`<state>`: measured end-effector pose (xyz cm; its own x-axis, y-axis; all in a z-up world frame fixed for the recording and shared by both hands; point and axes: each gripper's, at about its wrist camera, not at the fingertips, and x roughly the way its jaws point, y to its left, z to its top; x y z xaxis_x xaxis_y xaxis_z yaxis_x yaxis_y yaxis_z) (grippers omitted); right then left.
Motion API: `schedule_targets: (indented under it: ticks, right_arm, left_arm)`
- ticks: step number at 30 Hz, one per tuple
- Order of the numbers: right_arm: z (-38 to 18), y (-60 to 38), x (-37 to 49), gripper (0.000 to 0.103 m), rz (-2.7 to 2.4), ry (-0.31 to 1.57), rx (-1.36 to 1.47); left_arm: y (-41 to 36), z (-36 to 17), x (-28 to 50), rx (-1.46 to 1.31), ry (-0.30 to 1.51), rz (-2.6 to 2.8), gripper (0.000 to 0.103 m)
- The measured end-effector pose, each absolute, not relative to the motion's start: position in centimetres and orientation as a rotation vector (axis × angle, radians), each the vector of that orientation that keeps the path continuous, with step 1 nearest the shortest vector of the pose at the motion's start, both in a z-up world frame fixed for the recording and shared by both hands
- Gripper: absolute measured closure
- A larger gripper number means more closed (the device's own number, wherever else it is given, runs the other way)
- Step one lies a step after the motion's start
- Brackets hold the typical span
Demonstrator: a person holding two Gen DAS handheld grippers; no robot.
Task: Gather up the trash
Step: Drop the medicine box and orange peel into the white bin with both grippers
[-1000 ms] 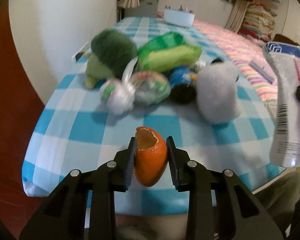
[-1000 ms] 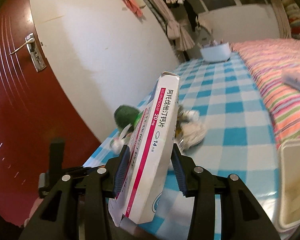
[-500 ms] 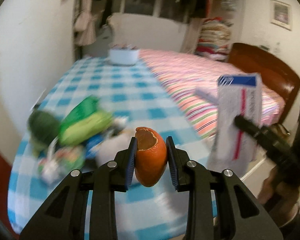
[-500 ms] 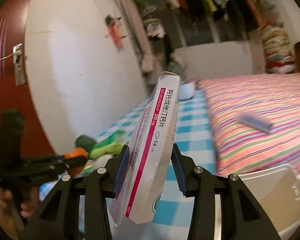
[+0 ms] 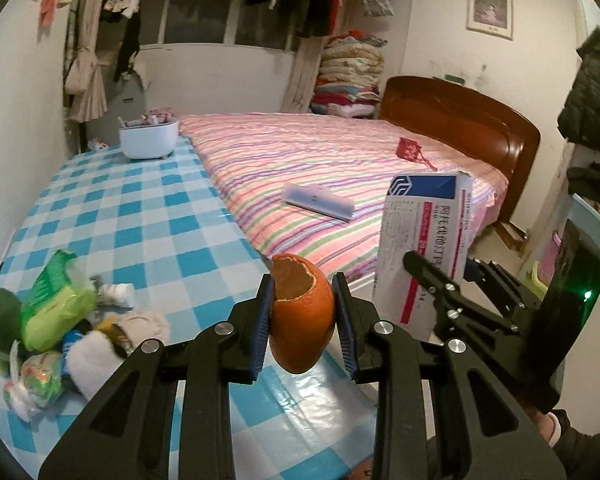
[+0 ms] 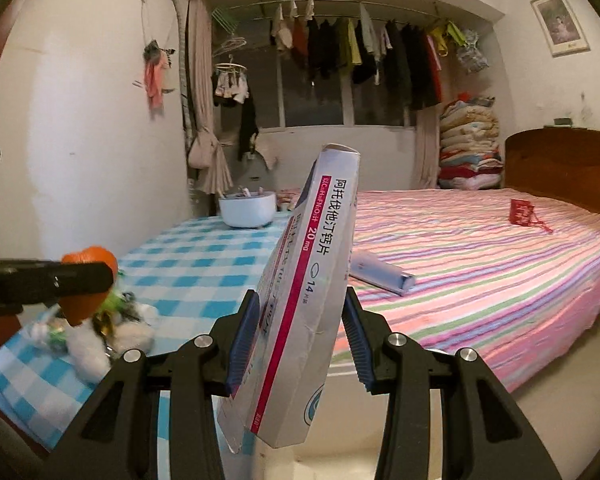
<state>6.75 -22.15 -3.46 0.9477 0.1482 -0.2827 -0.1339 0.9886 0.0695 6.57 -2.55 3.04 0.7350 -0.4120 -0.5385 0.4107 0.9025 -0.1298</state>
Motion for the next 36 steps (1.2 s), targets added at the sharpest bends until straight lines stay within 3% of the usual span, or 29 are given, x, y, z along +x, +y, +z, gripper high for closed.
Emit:
schedule_targets:
  ticks: [6,12,14,16,18,36]
  right_arm:
    - [-4.3,-22.5,6.9,0.06,0.097,0.269,0.015]
    - [-5.4,-23.2,7.3,0.052,0.036,0.288,-0.003]
    - [-5.8,-23.6,7.6,0.047,0.02,0.307,0.002]
    - [-5.9,-24.0,7.6,0.033,-0.004,0.302,0.017]
    - [-5.7,-24.5,7.3,0.03,-0.011,0.289,0.043]
    - [-4.5,-31.9,5.4,0.029,-0.137,0.188,0.35]
  left_arm:
    - [-4.5,2.5,7.2,-0.001,0.608,-0.486,0.074]
    - [-6.1,1.9,8.2,0.003,0.625,-0.512,0.074]
    - [-6.4,1.5,8.7,-0.002,0.639,-0.521,0.074]
    - [-6.7,1.1,9.1,-0.005,0.648,-0.522,0.074]
    - [-6.9,0.9,9.5,-0.007,0.655,-0.527,0.074]
    - [-12.4,-2.2,11.9,-0.015,0.754,-0.644,0.07]
